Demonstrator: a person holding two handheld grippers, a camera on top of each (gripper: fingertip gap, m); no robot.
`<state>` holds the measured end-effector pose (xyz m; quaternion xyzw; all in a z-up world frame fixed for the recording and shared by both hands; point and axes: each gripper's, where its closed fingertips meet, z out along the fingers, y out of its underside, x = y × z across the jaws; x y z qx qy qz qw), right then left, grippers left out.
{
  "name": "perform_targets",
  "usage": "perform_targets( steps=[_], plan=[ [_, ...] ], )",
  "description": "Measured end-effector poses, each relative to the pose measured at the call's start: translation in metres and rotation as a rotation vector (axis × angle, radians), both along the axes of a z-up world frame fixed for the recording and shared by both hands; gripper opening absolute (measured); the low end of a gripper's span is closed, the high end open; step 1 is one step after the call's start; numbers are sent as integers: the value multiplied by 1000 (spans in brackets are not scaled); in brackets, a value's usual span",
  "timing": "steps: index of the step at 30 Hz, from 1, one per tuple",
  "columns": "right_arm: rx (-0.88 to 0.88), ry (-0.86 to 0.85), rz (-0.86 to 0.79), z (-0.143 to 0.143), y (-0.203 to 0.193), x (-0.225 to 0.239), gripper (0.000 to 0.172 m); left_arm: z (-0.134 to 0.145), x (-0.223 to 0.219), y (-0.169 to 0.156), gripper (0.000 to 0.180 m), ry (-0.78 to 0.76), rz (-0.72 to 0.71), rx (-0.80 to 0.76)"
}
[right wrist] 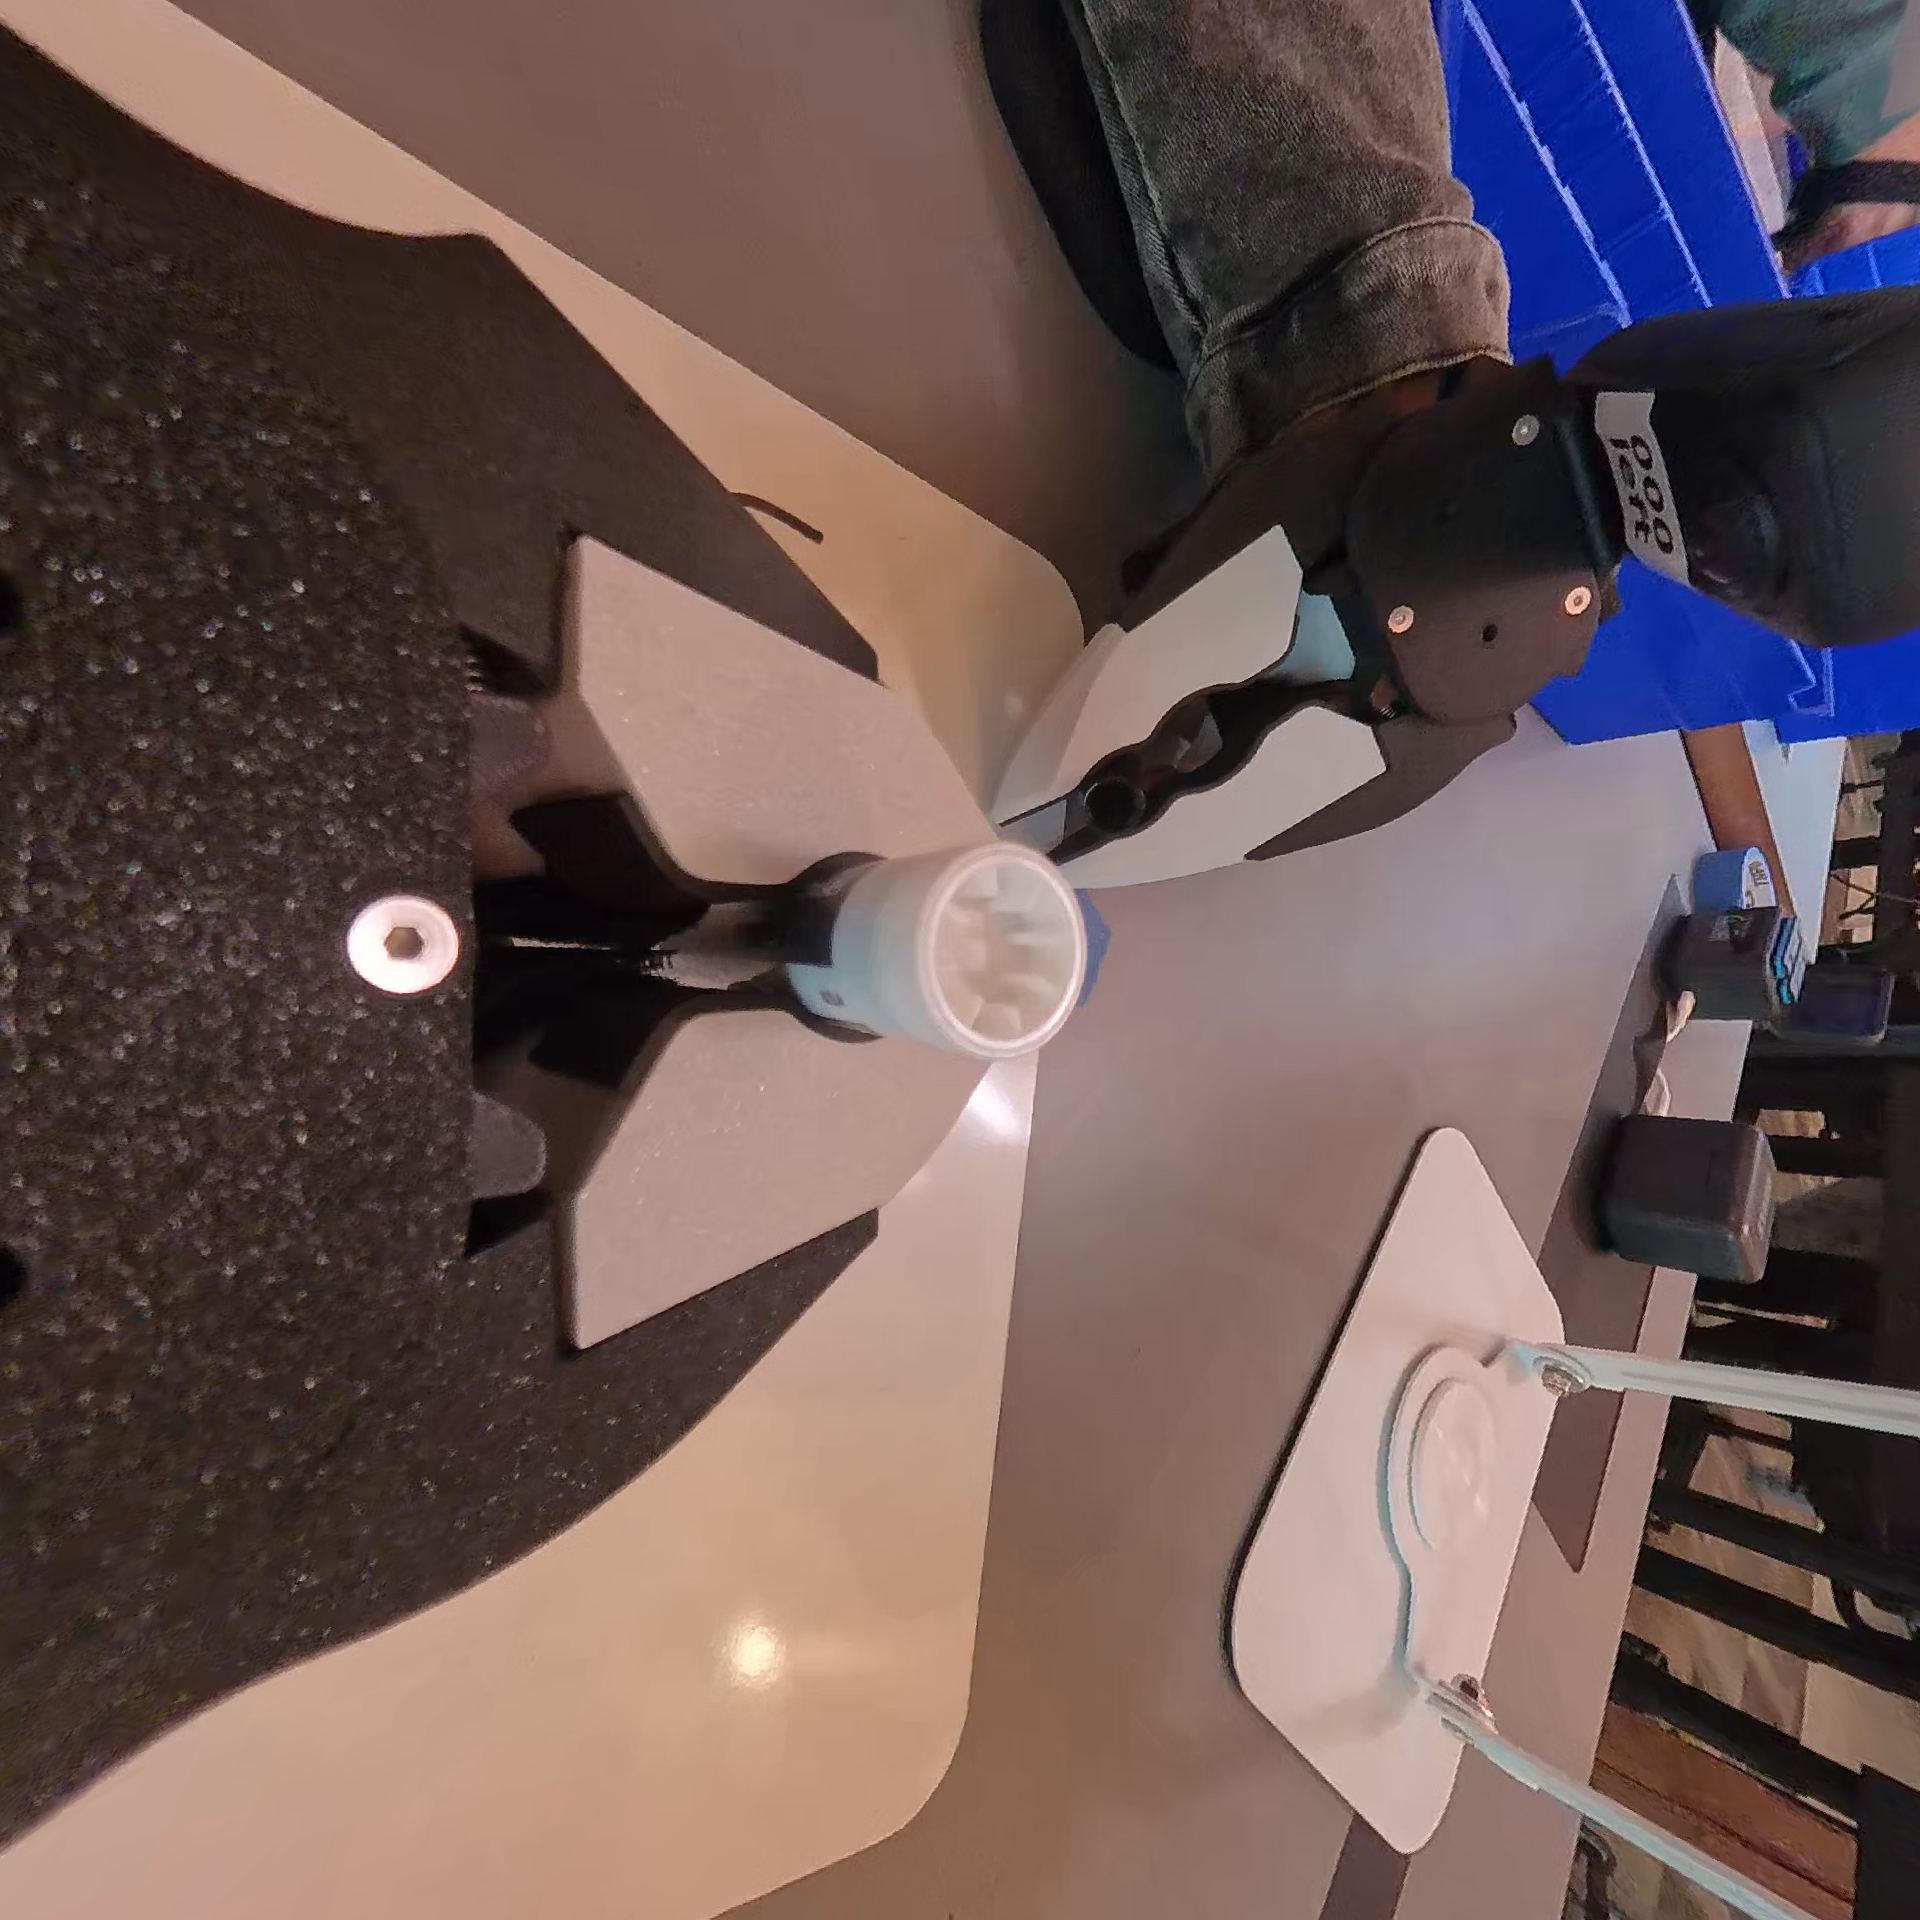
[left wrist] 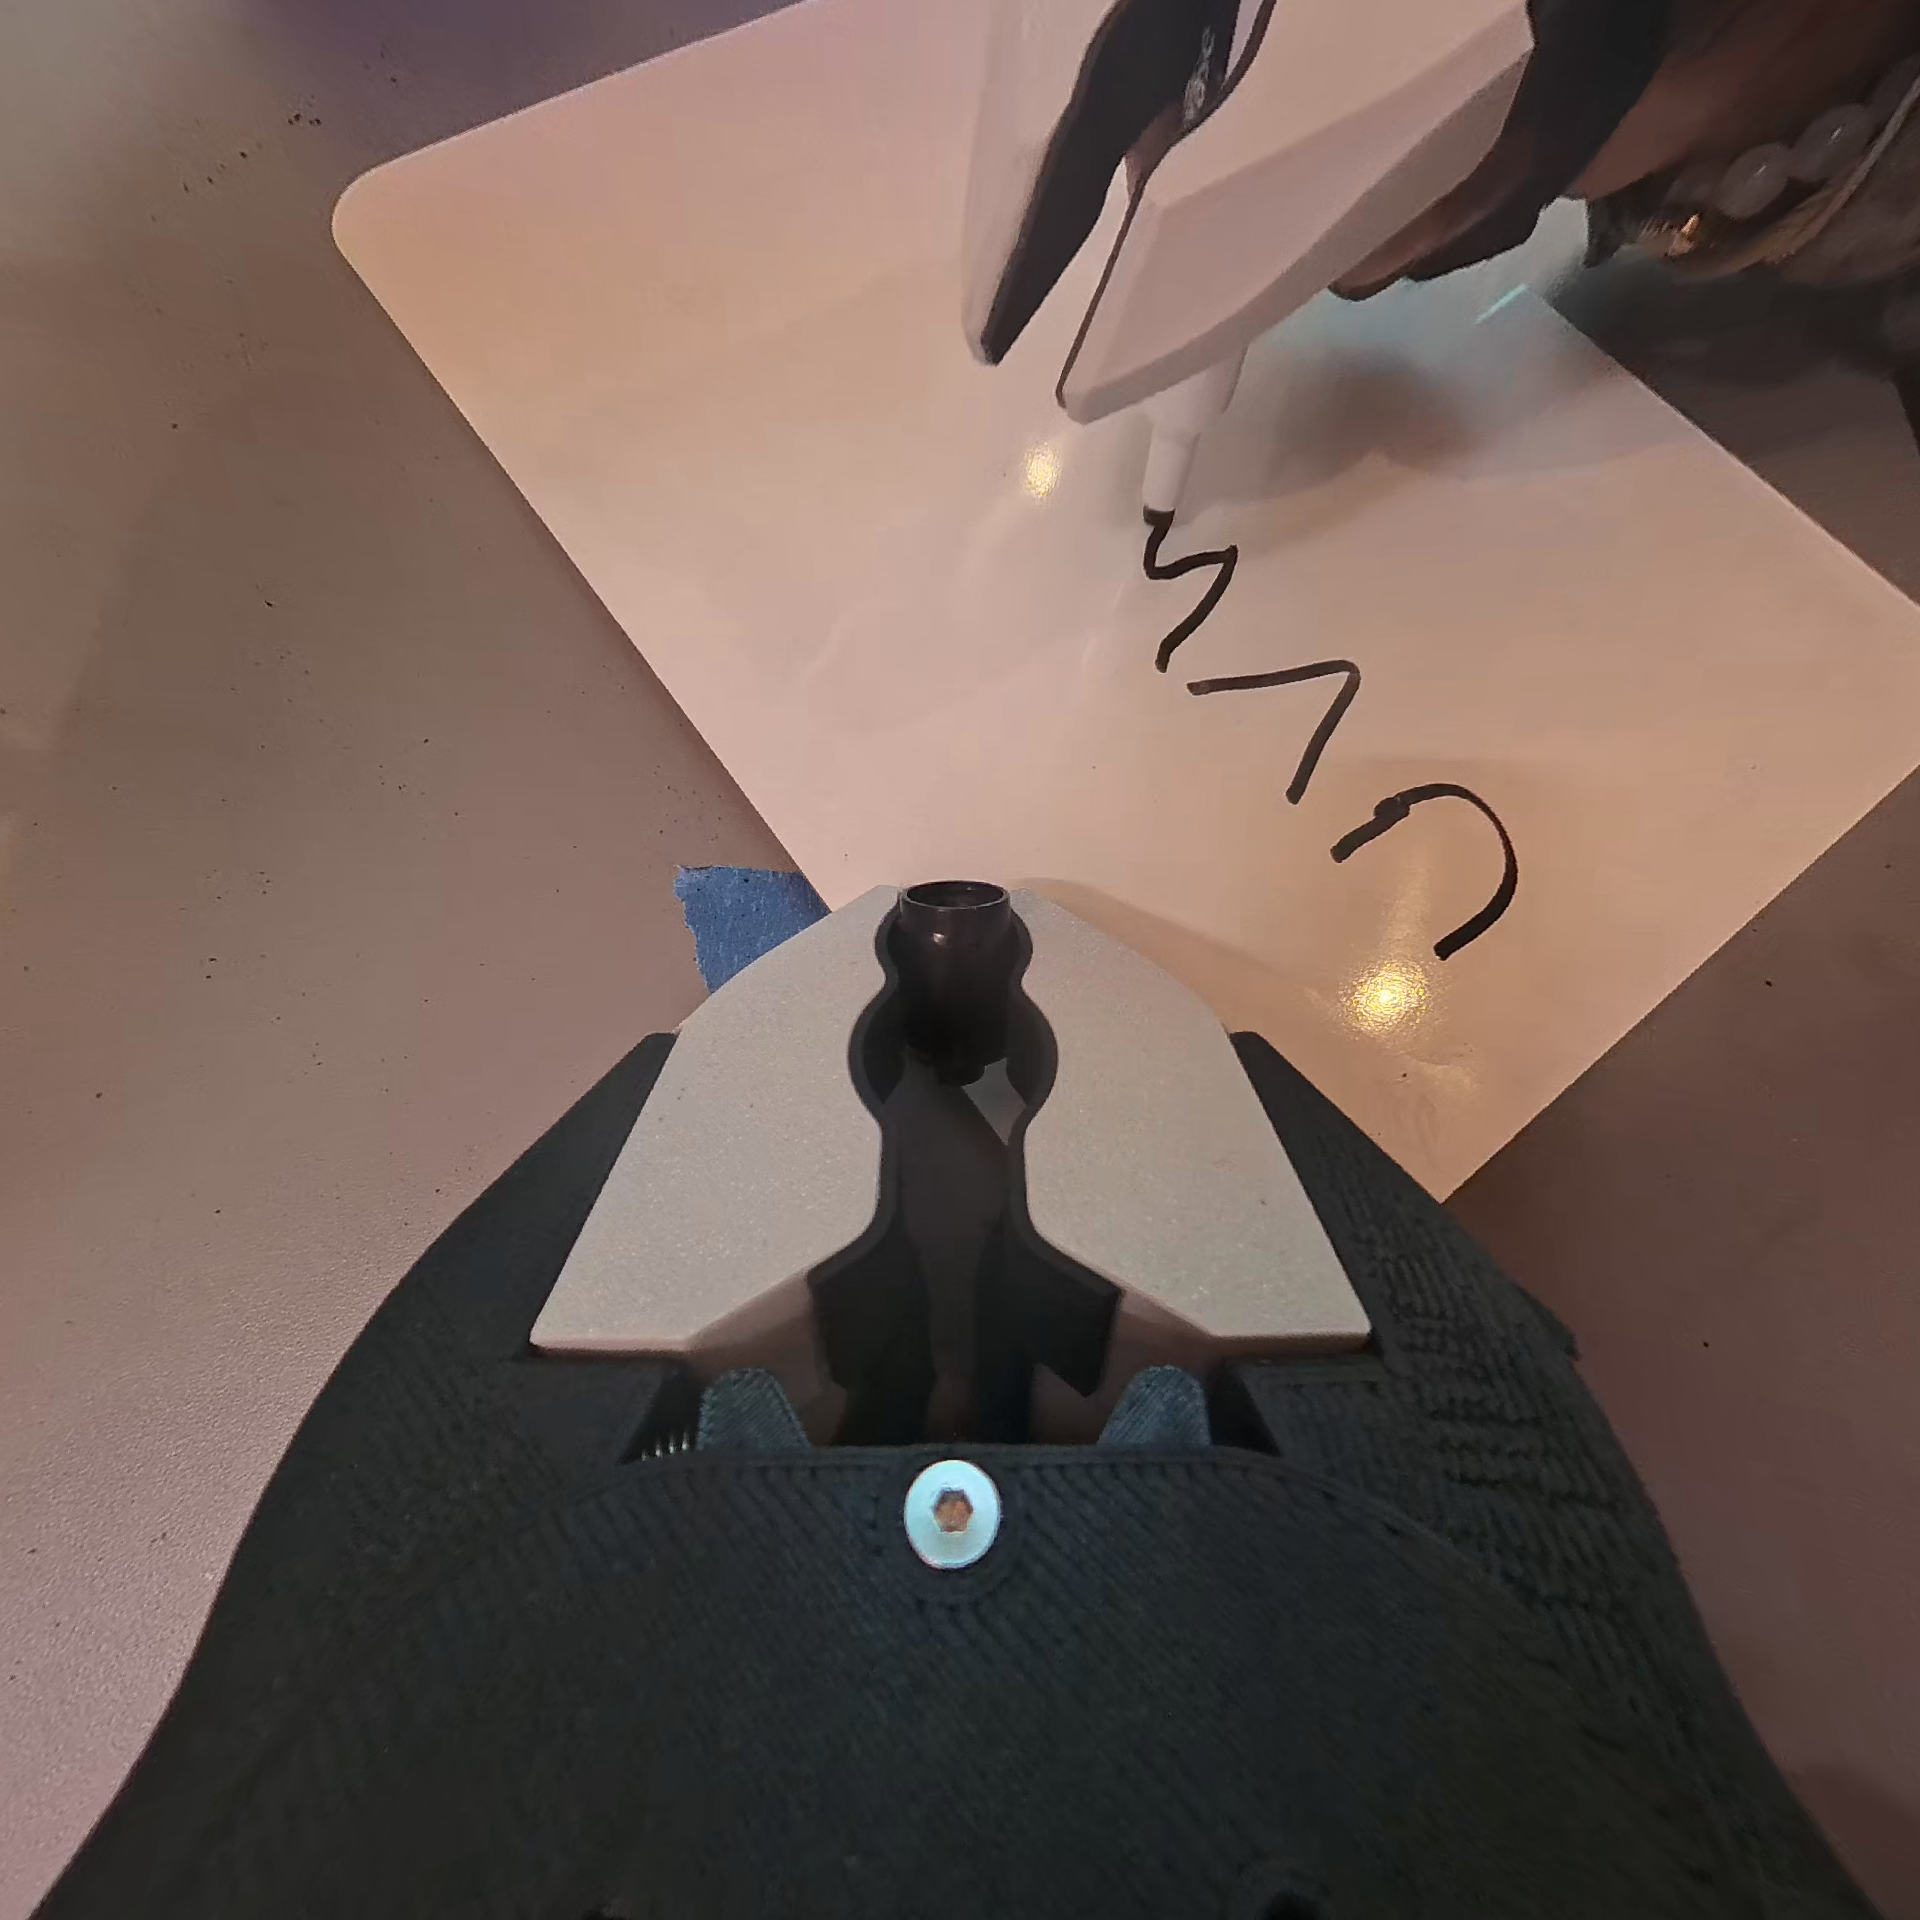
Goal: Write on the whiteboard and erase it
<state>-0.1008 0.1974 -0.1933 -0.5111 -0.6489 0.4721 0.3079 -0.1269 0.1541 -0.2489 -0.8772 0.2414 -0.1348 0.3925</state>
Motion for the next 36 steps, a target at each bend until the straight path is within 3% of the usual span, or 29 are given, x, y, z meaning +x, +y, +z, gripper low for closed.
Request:
perform_targets(
  steps=[14, 27, 36],
  plan=[
    [0, 34, -5, 6, 10, -32, 12, 0, 0, 0, 15, -1, 0, -1],
    [-35, 23, -13, 1, 0, 6, 12, 0, 0, 0, 15, 1, 0, 1],
    [-23, 76, -19, 16, 10, -4, 12, 0, 0, 0, 15, 0, 0, 0]
  ],
)
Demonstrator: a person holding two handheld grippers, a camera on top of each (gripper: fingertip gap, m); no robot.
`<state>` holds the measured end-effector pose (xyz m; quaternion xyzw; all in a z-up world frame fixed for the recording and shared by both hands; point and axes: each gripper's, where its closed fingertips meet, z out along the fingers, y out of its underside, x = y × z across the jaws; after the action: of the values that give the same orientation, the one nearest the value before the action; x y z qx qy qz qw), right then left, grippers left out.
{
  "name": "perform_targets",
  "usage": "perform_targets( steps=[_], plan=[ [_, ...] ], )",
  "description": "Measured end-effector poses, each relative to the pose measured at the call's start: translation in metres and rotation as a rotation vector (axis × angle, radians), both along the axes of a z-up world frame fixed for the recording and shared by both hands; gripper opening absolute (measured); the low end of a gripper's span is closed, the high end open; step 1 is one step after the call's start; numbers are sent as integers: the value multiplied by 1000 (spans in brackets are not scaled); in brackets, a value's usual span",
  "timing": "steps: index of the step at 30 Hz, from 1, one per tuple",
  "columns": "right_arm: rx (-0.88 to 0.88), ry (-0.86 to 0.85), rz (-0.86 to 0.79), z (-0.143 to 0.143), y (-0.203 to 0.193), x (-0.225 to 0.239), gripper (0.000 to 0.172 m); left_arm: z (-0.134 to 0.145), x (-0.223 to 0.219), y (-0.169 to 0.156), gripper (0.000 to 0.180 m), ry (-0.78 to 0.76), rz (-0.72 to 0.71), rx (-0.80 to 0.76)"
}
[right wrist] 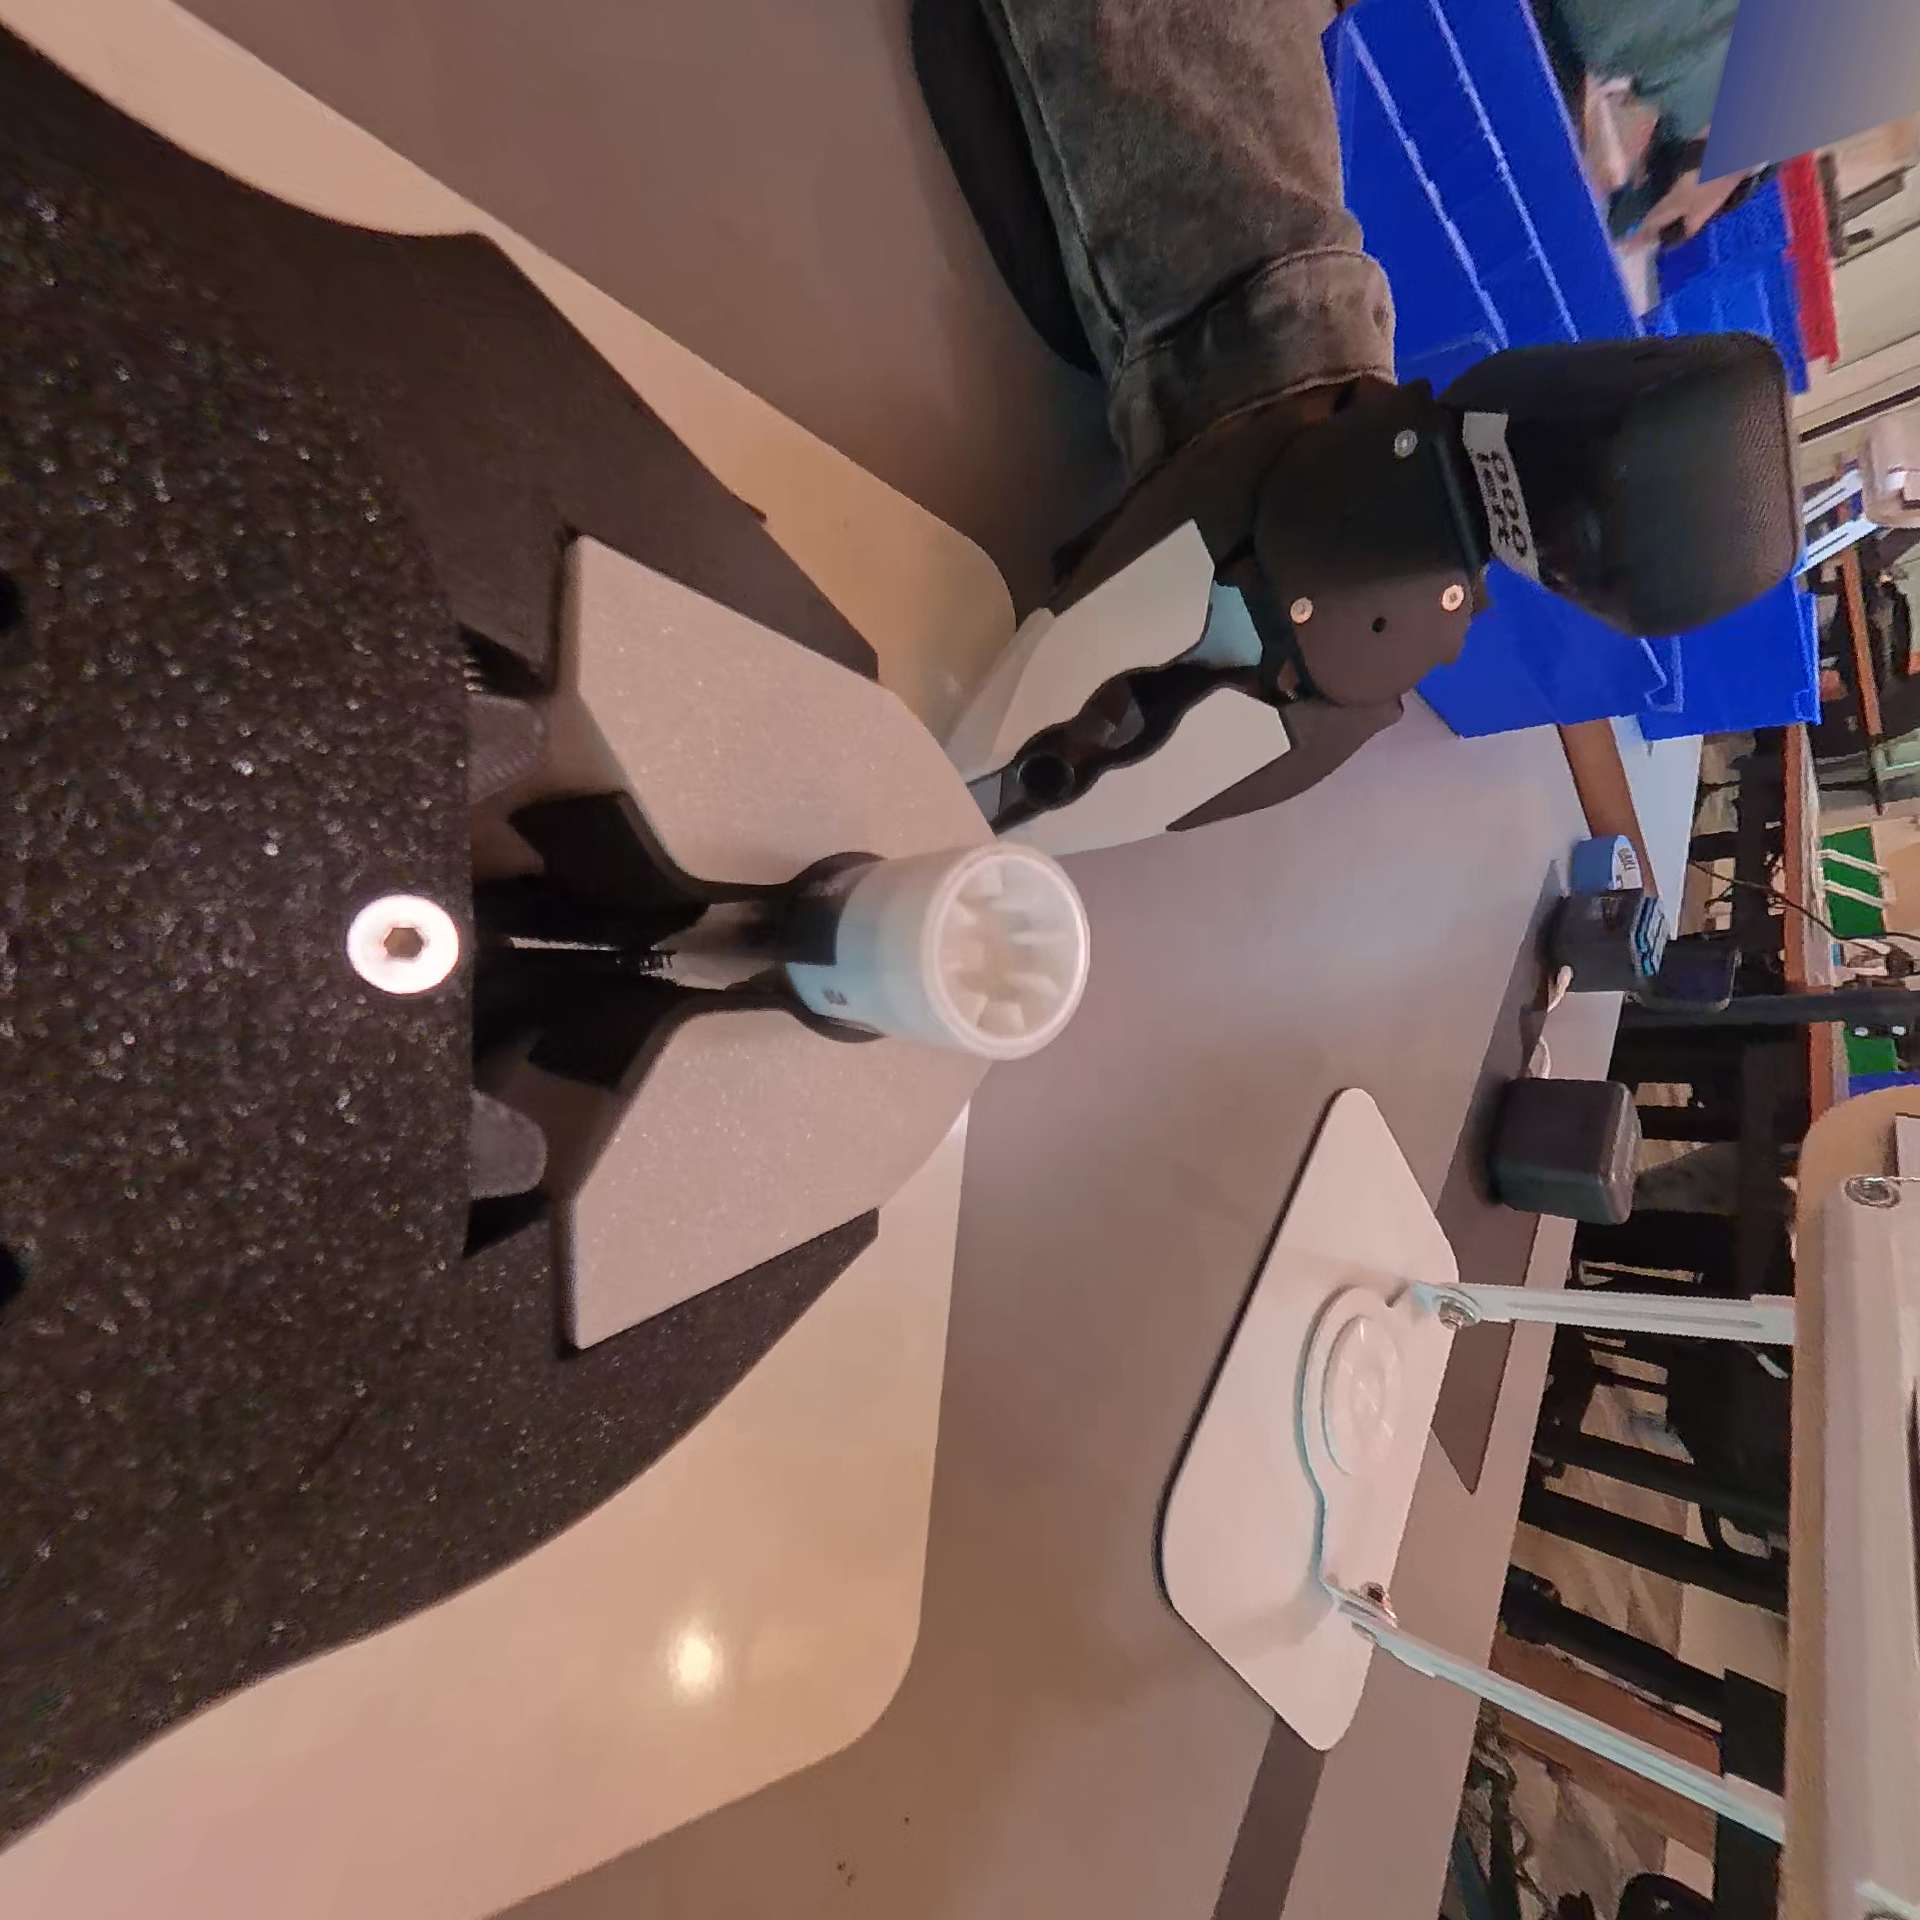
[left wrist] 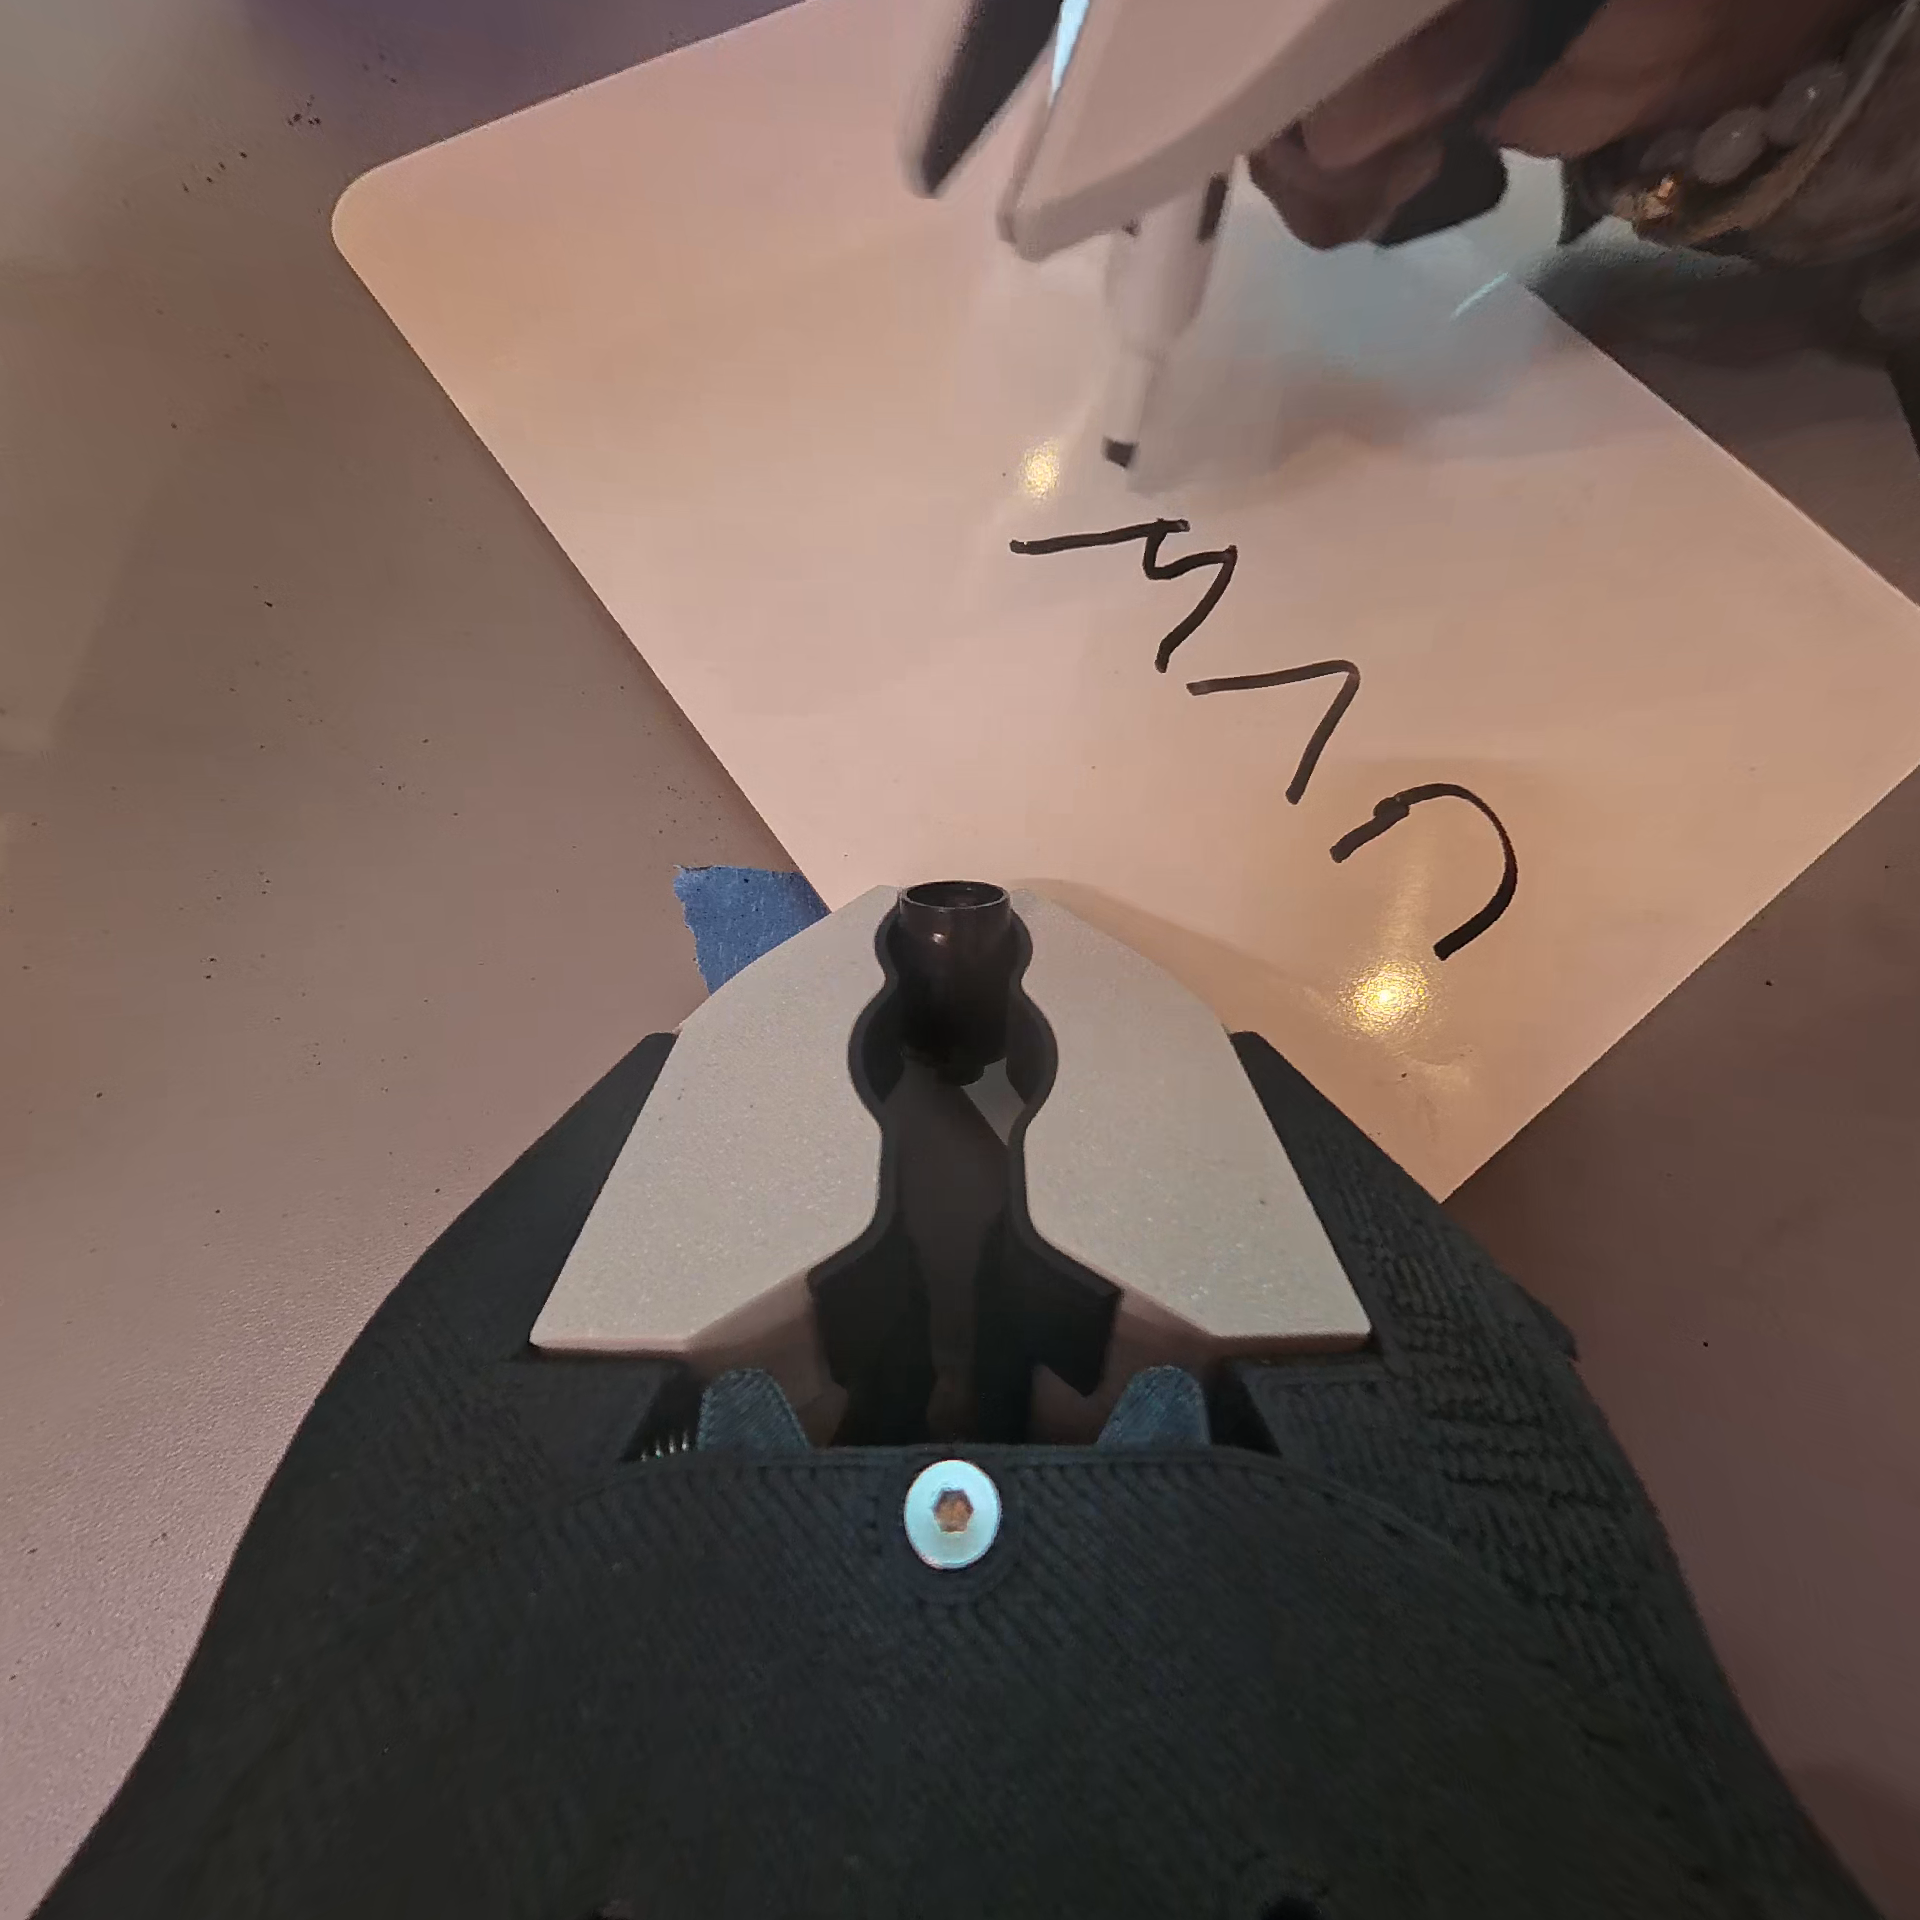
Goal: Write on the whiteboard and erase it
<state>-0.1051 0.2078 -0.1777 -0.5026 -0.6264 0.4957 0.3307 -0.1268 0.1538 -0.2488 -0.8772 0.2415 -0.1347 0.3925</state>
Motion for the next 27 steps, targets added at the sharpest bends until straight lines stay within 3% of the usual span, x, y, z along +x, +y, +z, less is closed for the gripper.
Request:
perform_targets(
  steps=[27],
  plan=[
    [-2, 34, 50, -5, 9, -20, 12, 0, 0, 0, 15, 0, 0, 0]
  ],
)
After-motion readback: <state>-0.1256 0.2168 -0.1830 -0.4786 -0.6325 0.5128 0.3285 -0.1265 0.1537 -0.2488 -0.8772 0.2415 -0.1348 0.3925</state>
